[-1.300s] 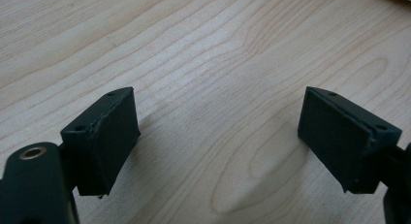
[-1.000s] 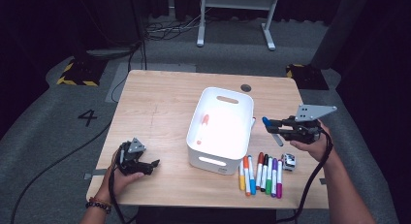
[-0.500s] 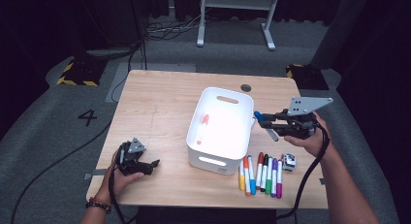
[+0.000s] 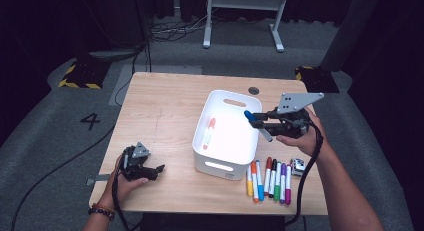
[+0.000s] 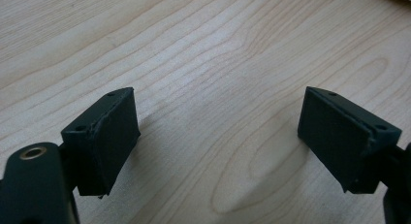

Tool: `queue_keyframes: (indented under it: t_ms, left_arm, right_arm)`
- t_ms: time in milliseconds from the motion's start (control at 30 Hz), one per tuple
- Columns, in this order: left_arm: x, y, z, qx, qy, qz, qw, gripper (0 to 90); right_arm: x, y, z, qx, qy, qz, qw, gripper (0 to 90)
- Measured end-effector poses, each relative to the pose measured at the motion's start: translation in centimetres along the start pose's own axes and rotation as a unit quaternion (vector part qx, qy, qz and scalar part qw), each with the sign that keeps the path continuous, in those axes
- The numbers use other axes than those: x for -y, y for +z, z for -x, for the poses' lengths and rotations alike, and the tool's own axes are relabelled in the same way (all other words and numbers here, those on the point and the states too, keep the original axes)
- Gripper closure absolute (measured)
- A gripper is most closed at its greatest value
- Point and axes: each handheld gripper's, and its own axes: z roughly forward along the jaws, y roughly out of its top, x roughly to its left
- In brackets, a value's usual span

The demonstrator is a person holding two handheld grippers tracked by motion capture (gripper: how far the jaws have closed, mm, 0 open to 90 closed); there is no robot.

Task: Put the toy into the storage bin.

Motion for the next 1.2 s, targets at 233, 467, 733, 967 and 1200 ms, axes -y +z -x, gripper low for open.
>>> queue_keyframes:
  t_ms: [233, 467, 733, 967, 1200]
  left_arm:
    - [0.0, 0.0, 0.0, 0.000, 0.000, 0.000, 1.0000, 14.8]
    - [0.0, 0.0, 0.0, 0.000, 0.000, 0.000, 1.0000, 14.8]
    - [0.0, 0.0, 0.0, 0.000, 0.000, 0.000, 1.0000, 14.8]
    - [0.0, 0.0, 0.0, 0.000, 0.000, 0.000, 1.0000, 14.9]
    - [0.0, 0.0, 0.0, 0.000, 0.000, 0.000, 1.0000, 14.9]
  right_arm:
    - [-1.3, 1.4, -0.5, -0.005, 0.006, -0.007, 0.9999, 74.4]
    - [-1.9, 3.7, -0.9, -0.014, 0.016, -0.027, 0.9994, 74.4]
    - [-1.9, 6.2, -1.6, -0.028, 0.023, -0.056, 0.9978, 74.4]
    - [-1.2, 8.3, -2.2, -0.045, 0.023, -0.095, 0.9942, 74.4]
    - [-0.1, 10.9, -2.9, -0.073, 0.028, -0.164, 0.9834, 74.4]
